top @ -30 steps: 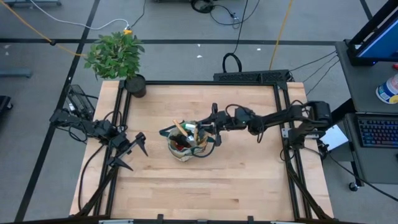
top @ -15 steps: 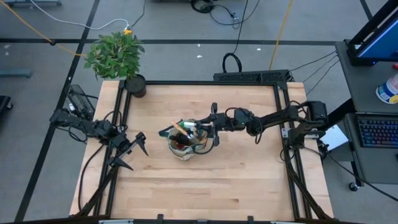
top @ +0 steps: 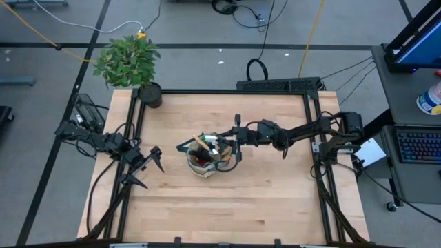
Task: Pick & Place Garden tools in Gardening bag
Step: Put the green shear scissors into the gardening bag
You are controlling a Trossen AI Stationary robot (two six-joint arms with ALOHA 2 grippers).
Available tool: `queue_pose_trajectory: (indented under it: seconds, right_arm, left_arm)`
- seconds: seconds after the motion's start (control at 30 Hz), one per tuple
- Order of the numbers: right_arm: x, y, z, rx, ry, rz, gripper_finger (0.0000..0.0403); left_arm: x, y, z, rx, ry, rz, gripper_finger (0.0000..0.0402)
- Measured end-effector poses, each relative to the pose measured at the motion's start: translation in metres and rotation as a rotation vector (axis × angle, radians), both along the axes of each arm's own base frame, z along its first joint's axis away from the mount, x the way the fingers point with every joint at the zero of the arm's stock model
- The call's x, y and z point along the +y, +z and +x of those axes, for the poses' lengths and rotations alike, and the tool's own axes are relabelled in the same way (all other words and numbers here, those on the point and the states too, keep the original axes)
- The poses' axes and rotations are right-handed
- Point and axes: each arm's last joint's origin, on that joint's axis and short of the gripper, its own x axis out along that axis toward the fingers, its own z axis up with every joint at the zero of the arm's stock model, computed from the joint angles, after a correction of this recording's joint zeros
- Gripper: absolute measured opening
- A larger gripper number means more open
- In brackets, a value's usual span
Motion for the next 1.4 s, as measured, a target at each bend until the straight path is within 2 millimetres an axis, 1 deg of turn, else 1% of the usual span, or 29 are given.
queue_pose_trajectory:
  seconds: [0.53, 1.1, 1.27, 1.4]
  right_arm:
    - [0.0000, -0.0084, 0.0004, 0.082, -0.002, -0.047, 0.0053]
    - [0.0001, -0.0095, 0.0003, 0.093, -0.002, -0.046, 0.0127]
    - [-0.0003, -0.0073, 0.0003, 0.071, -0.010, -0.048, 0.0147]
    - [-0.0016, -0.0045, 0.0003, 0.043, -0.057, -0.047, 0.0159]
  left_arm:
    - [0.0000, 0.0000, 0.0000, 0.000, 0.001, 0.000, 0.0390]
    - [0.0000, 0.0000, 0.0000, -0.001, 0.001, 0.000, 0.0390]
    - [0.0000, 0.0001, 0.0000, -0.001, 0.001, 0.000, 0.0390]
    - [0.0000, 0.0000, 0.0000, 0.000, 0.001, 0.000, 0.0390]
